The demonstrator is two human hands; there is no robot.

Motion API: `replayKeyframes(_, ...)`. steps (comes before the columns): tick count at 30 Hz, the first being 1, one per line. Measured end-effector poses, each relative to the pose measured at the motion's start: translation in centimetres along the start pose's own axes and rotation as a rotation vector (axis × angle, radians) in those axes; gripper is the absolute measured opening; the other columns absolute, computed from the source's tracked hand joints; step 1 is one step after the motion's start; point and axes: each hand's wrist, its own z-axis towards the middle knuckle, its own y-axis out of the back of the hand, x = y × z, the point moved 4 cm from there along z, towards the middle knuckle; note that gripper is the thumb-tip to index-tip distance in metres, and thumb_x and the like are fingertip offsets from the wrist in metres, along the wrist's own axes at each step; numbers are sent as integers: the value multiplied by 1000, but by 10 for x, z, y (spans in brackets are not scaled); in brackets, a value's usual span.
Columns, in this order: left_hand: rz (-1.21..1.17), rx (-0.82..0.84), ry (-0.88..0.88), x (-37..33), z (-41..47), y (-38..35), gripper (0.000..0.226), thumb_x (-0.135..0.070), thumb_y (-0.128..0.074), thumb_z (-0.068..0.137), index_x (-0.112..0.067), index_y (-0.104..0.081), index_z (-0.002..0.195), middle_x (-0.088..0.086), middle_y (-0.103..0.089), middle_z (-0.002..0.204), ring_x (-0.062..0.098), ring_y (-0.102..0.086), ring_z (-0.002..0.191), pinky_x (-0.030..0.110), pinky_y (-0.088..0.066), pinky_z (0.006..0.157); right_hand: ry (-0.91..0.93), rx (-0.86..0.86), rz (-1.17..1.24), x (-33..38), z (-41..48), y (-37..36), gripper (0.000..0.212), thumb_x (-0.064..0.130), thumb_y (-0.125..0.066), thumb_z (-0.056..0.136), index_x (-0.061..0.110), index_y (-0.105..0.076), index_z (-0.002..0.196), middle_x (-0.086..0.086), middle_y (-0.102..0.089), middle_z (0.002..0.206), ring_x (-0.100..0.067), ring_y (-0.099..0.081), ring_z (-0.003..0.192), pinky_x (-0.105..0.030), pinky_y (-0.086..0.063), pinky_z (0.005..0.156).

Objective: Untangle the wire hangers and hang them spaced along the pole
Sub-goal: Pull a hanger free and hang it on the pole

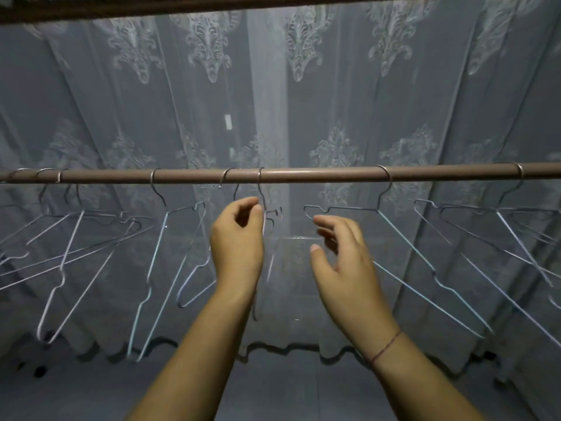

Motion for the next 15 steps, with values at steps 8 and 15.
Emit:
replayKeyframes(8, 105, 238, 166, 36, 66, 49, 29, -24, -55, 92, -18, -62, 119, -8, -62, 105, 8, -56, 99, 24, -41, 86, -273, 103, 136, 21, 6, -119, 40, 18, -51, 90, 22, -44, 129, 6, -44, 134, -4, -45, 123, -13, -36, 97)
replayKeyframes(15, 58, 589, 297, 66, 79, 45, 18, -20, -57, 90, -20, -64, 74, 3, -66, 76, 5, -63, 67, 20, -50, 63, -417, -5, 35, 17, 4, -167, 38, 15, -56, 85, 28, -44, 119, 8, -57, 106, -2, -56, 92, -9, -43, 72)
